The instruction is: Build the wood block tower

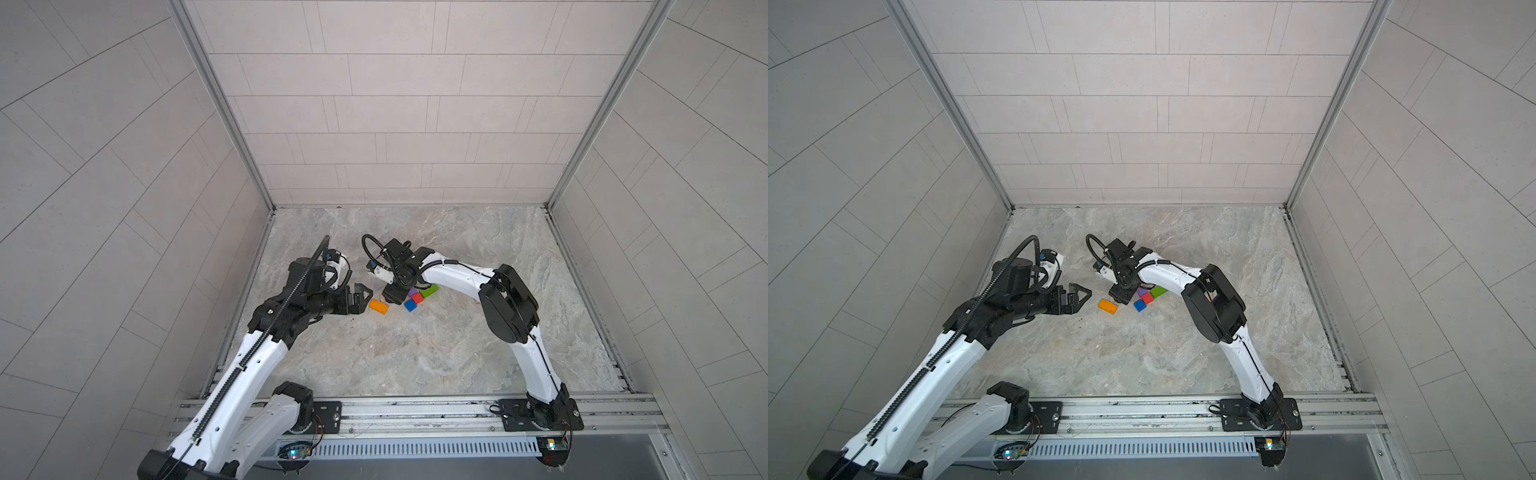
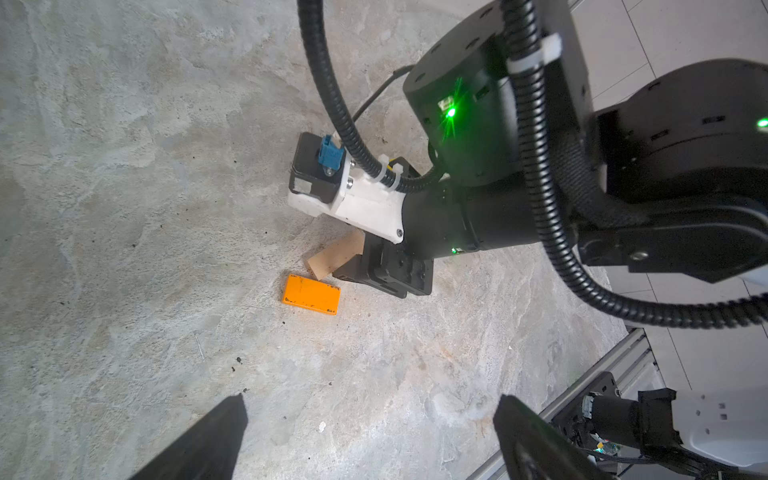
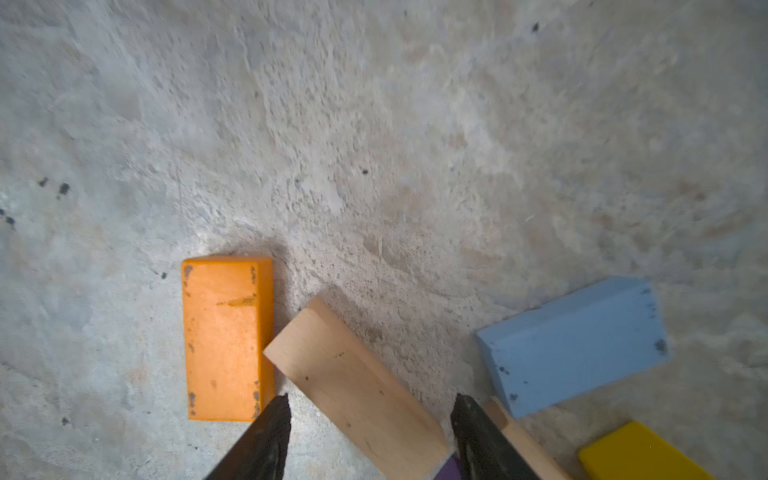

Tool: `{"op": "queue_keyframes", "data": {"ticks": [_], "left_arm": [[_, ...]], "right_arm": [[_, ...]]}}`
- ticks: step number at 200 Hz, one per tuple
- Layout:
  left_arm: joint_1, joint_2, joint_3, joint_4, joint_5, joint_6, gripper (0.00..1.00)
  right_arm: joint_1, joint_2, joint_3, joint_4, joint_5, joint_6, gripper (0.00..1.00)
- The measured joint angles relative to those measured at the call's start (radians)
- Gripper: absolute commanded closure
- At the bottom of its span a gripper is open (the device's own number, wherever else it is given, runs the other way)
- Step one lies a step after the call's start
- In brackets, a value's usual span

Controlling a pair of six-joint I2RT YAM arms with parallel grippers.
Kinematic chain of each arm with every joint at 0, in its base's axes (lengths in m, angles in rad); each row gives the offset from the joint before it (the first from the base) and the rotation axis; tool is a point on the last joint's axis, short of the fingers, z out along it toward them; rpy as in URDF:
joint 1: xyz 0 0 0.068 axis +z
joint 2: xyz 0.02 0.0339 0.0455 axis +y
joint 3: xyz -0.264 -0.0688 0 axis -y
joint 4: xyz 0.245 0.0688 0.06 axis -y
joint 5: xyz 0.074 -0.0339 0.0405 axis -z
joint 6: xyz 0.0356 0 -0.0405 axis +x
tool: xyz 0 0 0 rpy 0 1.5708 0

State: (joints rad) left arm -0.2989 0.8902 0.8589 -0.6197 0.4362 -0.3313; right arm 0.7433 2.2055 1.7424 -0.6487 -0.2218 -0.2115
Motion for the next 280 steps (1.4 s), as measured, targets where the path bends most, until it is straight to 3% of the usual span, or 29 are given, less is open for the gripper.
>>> {"op": "queue_keyframes", "data": {"ticks": [120,191,280], "left_arm": [[0.0,0.0,0.0,0.0,-0.005,0.0,0.0],[0.0,0.0,0.0,0.0,-0.01,0.005,0.0],[0.0,0.0,0.0,0.0,-0.01,0.007,0.0]], "right_arm": [[-0.026,0.009,-0.021,-0.034,-0.06,0.002,0.44],[-0.023,-0.002,-0.034,-0.03,-0.055,0.002,0.39],[-0.011,0.008,0.053,-0.075,-0.042,-0.023,0.4]]}}
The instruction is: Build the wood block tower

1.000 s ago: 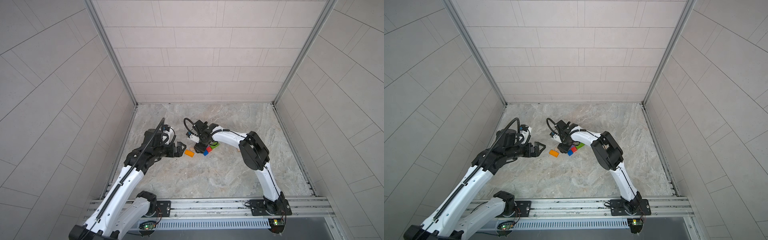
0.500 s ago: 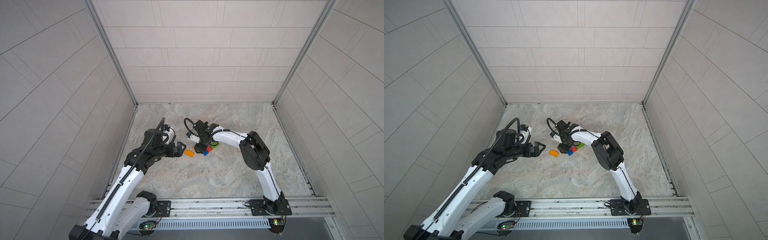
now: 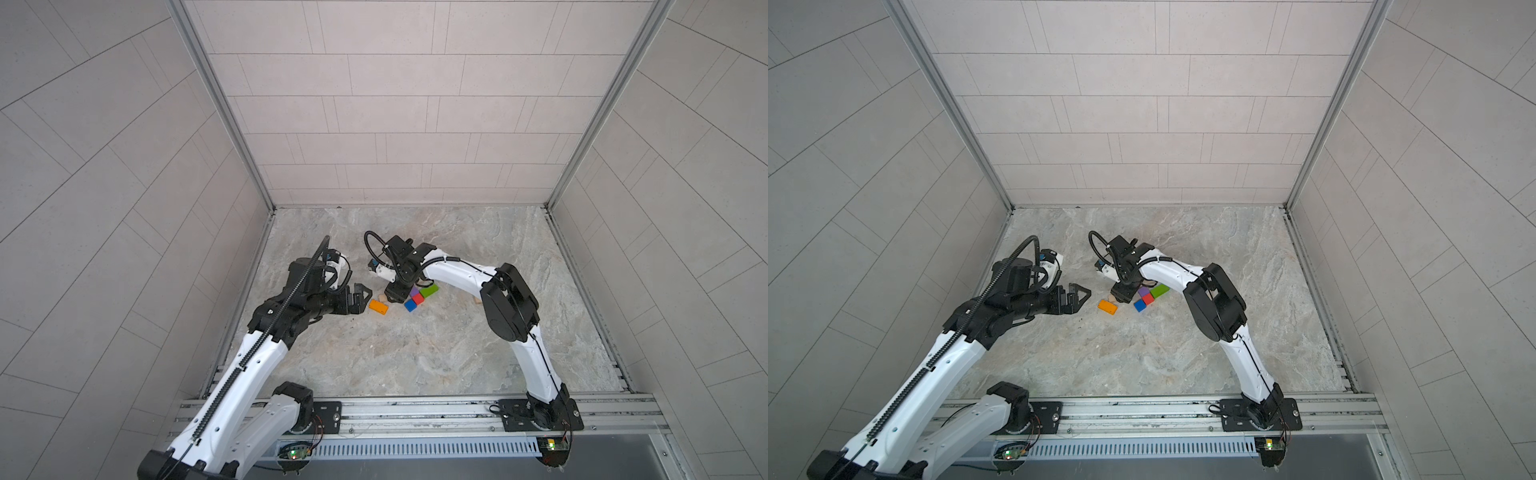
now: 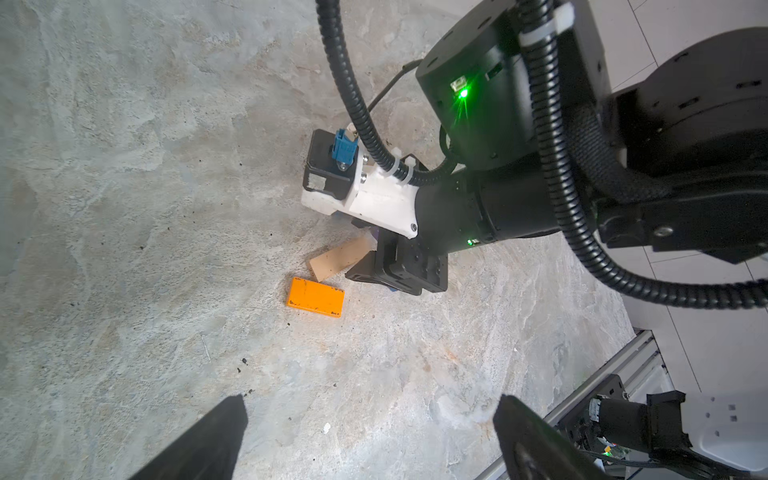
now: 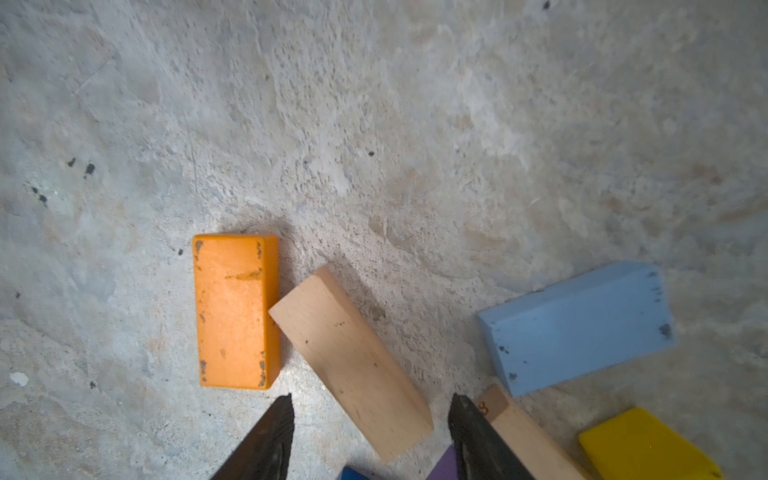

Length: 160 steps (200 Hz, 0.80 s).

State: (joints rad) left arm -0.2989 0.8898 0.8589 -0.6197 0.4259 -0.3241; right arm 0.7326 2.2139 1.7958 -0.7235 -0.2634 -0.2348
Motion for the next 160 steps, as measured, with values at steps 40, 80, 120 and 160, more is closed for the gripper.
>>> {"op": "queue_keyframes", "data": {"ticks": [40,80,120,160], "left_arm": [[0.0,0.0,0.0,0.0,0.0,0.0,0.0],[0.0,0.0,0.0,0.0,0.0,0.0,0.0],[0.0,0.0,0.0,0.0,-0.001,0.0,0.0],[0.0,0.002,0.0,0.0,-0.003,-0.001,0.0]], "right_arm": [[0.0,0.027,0.016,-0.03,-0.002,-0.01,0.43],[0.001,0.041,0.017,-0.051,-0.002,-0.014,0.46],[0.003,0.041,0.003,-0.047,0.002,-0.015,0.51],[0.007,0.024,-0.029,-0.018,0.01,-0.013,0.6]]}}
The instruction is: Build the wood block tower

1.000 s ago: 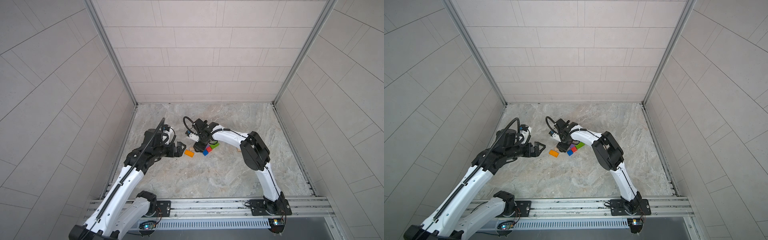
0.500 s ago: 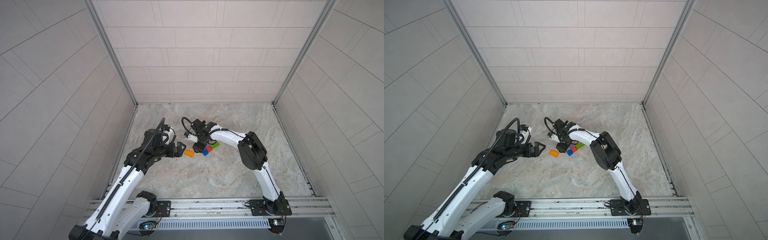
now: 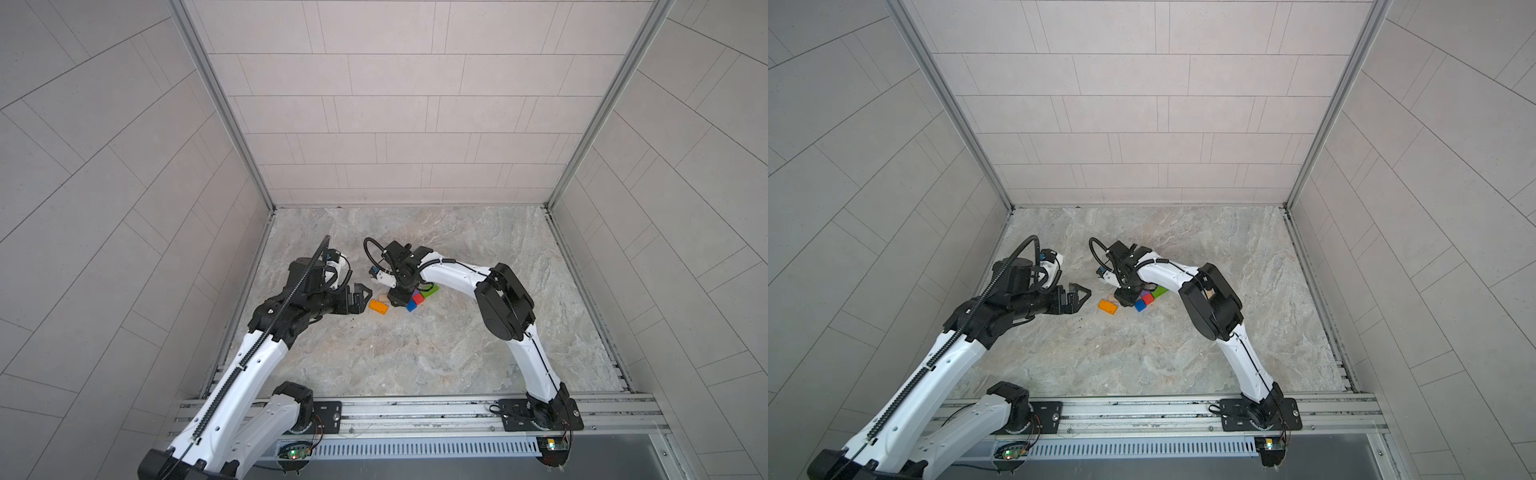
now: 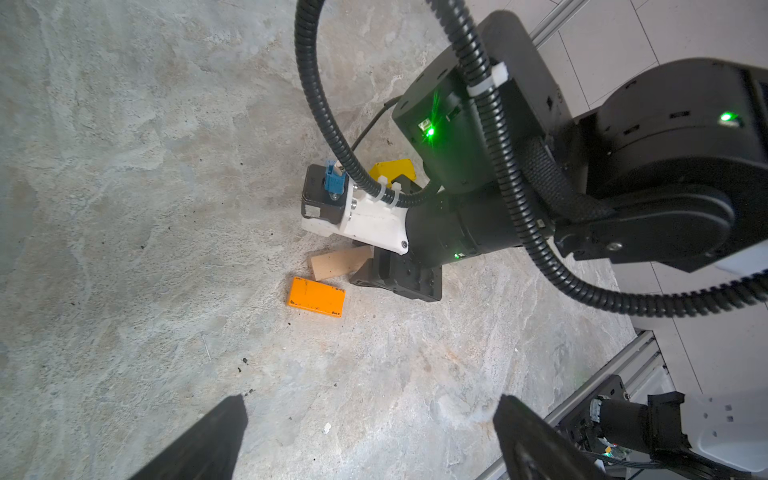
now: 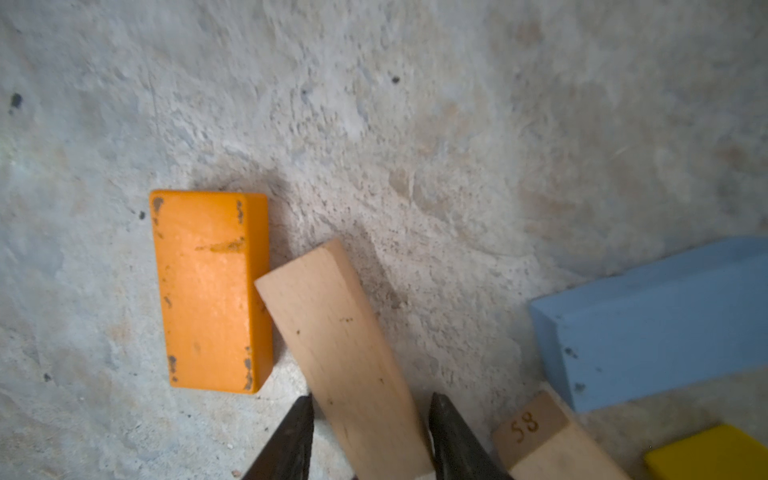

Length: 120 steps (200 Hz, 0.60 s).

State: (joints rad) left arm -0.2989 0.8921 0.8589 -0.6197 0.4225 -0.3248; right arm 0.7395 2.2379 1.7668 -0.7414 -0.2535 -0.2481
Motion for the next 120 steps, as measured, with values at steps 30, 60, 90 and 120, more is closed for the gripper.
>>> {"op": "queue_keyframes", "data": {"ticks": [30,60,90,120], "left_arm": [[0.0,0.0,0.0,0.0,-0.009,-0.004,0.0],[0.0,0.014,0.0,0.0,-0.024,-0.01,0.0],[0.0,0.037,0.0,0.0,-0.051,-0.016,0.0],[0.0,0.059,0.004,-0.008,-0.085,-0.027,0.0]], "right_arm": [[0.001,-0.011,-0.02,0.013,0.0,0.013,0.71],[0.003,-0.017,-0.028,0.017,-0.007,0.035,0.78],[0.008,-0.05,-0.075,0.033,-0.019,0.07,0.79],[0.008,-0.127,-0.134,0.042,-0.014,0.129,0.8]]}}
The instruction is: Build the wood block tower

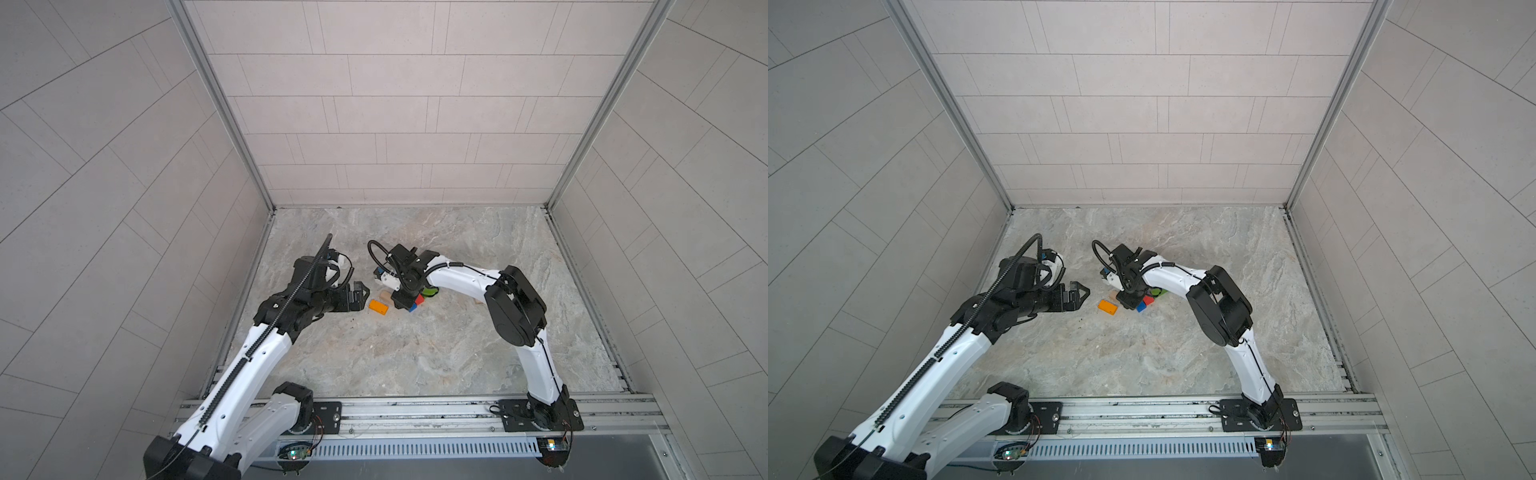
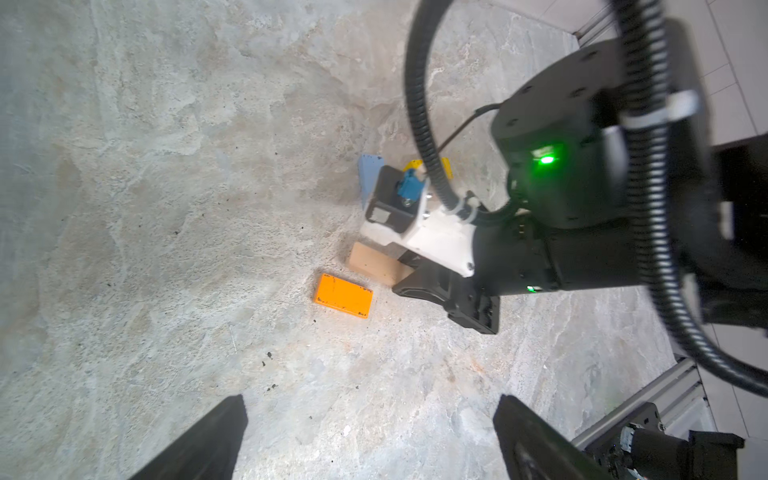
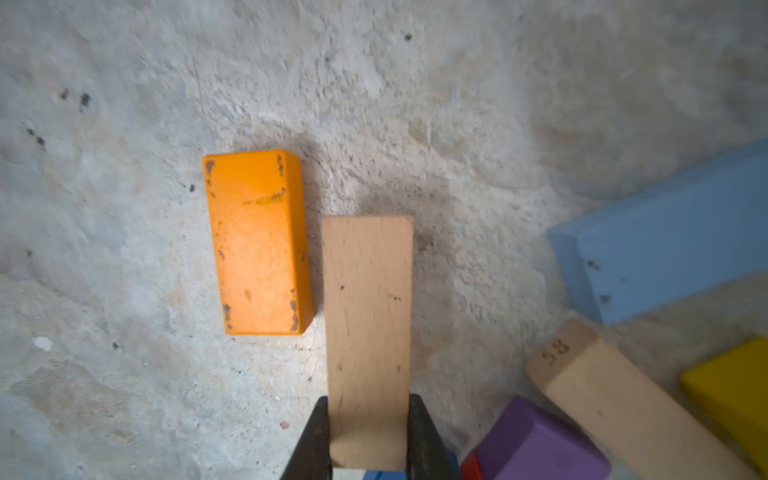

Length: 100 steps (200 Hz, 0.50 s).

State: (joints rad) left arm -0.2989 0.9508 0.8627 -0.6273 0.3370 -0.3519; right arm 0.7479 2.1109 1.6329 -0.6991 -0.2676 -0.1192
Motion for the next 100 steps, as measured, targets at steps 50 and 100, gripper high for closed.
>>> {"op": "queue_keyframes", "data": {"ticks": [50,100], "left_arm": [[-0.001,0.092,0.049,-0.015,0.008,0.001,0.0],[-0.06,0.158,0.065,0.023,0.015,-0.014,0.0]], "right_arm": [[-0.041,-0.184,-0.089,0.037,0.036,0.134,0.8],[-0.124,-0.356,-0.237,0.047,0.102,0.279,0.8]]}}
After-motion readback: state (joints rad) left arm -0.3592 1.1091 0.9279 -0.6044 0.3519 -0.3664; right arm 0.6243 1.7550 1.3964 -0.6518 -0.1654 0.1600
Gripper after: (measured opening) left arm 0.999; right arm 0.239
